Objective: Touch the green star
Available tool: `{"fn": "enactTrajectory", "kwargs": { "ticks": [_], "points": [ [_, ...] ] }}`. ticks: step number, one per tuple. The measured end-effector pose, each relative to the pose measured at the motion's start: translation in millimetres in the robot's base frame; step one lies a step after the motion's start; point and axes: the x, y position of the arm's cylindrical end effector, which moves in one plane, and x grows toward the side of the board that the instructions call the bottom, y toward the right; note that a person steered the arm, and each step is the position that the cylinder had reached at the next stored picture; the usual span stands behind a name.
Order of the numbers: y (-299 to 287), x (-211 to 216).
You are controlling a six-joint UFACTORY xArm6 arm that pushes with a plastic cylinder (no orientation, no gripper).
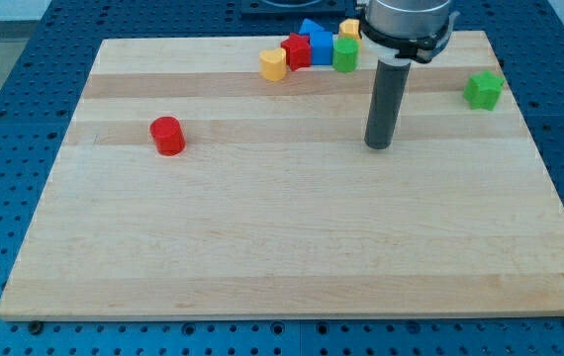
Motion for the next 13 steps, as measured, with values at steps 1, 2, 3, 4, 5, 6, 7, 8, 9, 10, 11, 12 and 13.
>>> {"fn": "enactTrajectory", "kwargs": {
  "ticks": [1, 2, 3, 4, 5, 6, 7, 8, 9, 10, 11, 12, 13],
  "points": [
    [0, 3],
    [-3, -5],
    [-9, -12],
    [-9, -15],
    [-9, -44],
    [-8, -85],
    [-7, -118],
    [17, -145],
    [66, -148],
    [108, -148],
    [117, -170],
    [127, -195],
    [185, -190]
  ]
}}
